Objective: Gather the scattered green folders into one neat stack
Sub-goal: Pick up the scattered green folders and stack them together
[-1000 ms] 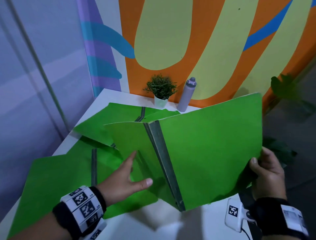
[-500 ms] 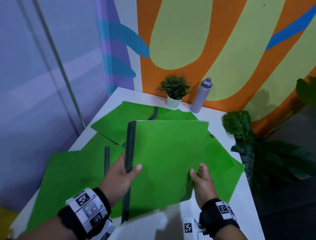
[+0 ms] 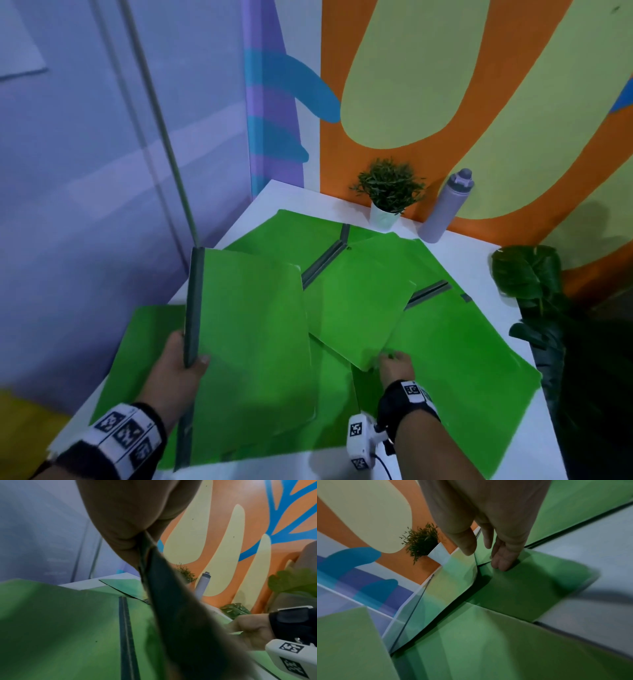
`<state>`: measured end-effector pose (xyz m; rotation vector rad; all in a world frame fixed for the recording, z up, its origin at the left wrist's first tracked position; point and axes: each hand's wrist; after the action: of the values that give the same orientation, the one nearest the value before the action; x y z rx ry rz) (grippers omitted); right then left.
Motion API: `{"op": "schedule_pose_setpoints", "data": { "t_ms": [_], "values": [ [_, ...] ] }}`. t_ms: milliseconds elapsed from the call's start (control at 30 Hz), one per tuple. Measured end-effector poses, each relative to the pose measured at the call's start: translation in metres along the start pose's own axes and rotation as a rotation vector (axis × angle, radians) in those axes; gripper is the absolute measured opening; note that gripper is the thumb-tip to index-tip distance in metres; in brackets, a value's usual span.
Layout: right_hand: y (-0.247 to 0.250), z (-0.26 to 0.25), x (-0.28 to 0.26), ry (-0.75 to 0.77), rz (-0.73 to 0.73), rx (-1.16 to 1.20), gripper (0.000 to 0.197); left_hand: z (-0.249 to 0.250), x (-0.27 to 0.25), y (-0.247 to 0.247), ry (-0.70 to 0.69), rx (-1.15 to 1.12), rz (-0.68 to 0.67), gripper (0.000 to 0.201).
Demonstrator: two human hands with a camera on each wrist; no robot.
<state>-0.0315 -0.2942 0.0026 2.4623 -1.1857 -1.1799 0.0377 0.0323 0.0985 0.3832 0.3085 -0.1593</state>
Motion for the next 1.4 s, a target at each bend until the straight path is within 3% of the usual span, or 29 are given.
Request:
{"op": "schedule_pose_setpoints", "data": {
  "t_ms": [67,167,300,467,600,667,767,900,1067,1167,1233,1400],
  "values": [
    [-0.01,-0.005,0.008,-0.027,-0.051,0.035,0.048,0.0,0.003,0.004,0.011,0.001,0.019,0.032],
    [-0.022,-0.014,0.011,-0.042,-0.119,0.05,0.057,0.004,0.009,0.008,0.012,0.017,0.032,0.052],
    [-0.009,-0.031,-0.007,0.076,-0.019,0.256,0.056,0.024,0.014,0.016,-0.155,0.078,0.159,0.078],
    [0.047,-0.053,-0.039,0.359,0.089,0.359,0.052,0.041,0.041,0.028,-0.348,0.268,0.292,0.067],
    [0.092,-0.063,-0.059,0.505,0.098,0.452,0.048,0.067,0.05,0.016,-0.393,0.326,0.338,0.049],
    [0.101,-0.061,-0.064,0.559,0.067,0.438,0.045,0.081,0.041,0.002,-0.417,0.277,0.232,0.055],
    [0.094,-0.047,-0.069,0.589,-0.019,0.4,0.042,0.098,0.021,-0.018,-0.446,0.154,0.01,0.082],
    [0.075,-0.012,-0.067,0.556,-0.086,0.282,0.047,0.095,0.006,-0.044,-0.401,0.022,-0.096,0.065],
    [0.079,0.029,-0.061,0.441,-0.098,0.146,0.044,0.062,0.006,-0.063,-0.281,-0.156,-0.318,0.066],
    [0.086,0.037,-0.065,0.352,-0.185,0.144,0.059,0.054,-0.003,-0.072,-0.15,-0.361,-0.465,0.073],
    [0.091,0.044,-0.067,0.245,-0.243,0.157,0.07,0.05,-0.011,-0.078,-0.128,-0.338,-0.542,0.079],
    [0.1,0.078,-0.068,0.117,-0.217,0.183,0.073,0.029,-0.005,-0.086,-0.078,-0.112,-0.613,0.099]
  ]
}}
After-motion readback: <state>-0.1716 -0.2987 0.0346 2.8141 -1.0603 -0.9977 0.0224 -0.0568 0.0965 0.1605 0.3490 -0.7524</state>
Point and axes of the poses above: each hand's wrist, its own x-axis towards the middle knuckle, its own y-axis out of the back of the hand, z = x × y, and after that the axes turned 3 degrees about -x, right-handed
